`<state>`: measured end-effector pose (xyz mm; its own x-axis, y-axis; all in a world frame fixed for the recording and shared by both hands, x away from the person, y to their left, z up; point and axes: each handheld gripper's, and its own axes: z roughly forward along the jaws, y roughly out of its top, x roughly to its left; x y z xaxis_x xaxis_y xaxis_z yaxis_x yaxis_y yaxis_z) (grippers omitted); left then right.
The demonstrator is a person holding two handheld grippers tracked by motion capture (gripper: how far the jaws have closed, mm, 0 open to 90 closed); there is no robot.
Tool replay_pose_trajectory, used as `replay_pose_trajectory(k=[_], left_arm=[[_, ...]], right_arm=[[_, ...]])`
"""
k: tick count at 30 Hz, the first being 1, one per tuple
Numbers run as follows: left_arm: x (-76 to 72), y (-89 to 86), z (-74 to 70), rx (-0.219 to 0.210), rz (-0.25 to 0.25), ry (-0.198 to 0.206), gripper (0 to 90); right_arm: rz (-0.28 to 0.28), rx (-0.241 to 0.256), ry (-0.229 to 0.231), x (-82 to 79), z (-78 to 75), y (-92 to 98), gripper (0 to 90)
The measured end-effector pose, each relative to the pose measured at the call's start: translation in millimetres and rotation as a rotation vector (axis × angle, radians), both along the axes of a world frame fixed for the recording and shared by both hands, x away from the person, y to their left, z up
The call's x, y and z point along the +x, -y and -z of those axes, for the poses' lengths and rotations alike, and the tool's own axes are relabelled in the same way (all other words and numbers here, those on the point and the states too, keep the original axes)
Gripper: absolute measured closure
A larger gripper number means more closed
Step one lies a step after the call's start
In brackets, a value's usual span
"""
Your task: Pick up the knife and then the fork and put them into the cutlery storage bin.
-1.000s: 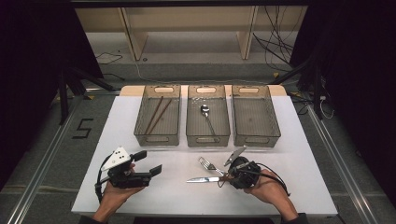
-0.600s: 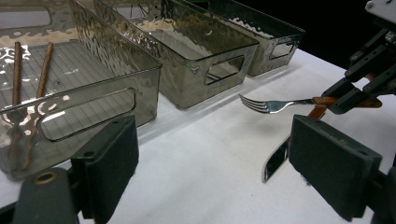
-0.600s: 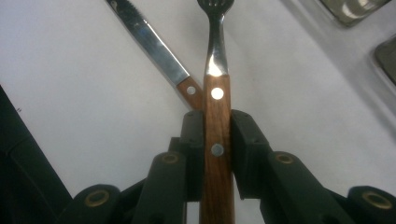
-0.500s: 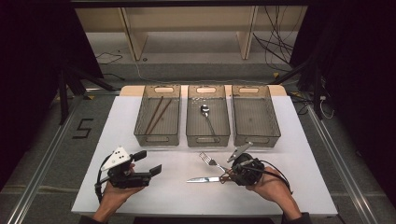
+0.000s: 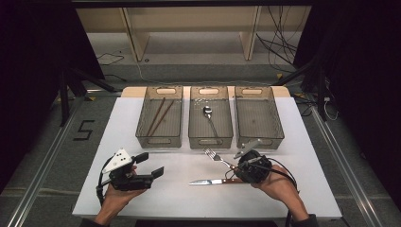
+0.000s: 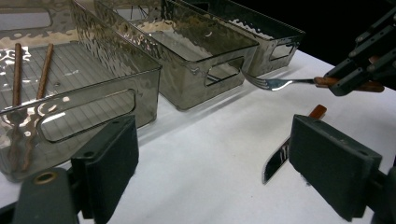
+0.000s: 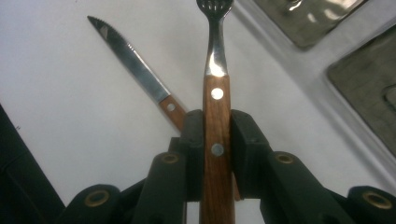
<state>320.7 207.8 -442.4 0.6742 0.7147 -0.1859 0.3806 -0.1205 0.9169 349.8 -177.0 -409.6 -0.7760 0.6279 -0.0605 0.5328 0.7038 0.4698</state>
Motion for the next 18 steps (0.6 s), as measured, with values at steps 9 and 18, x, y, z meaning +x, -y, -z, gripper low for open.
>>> replay_pose_trajectory(k=[9, 18], left_arm=[[-0.1, -0.6, 0.0, 0.001, -0.001, 0.002, 15.8], [-0.1, -1.0, -0.2, 0.001, -0.003, 0.005, 15.8]], right_arm=[[0.027, 0.023, 0.025, 8.7, -7.4, 6.4, 76.6], [0.046, 0.036, 0.035, 14.5, -9.0, 9.0, 76.7]])
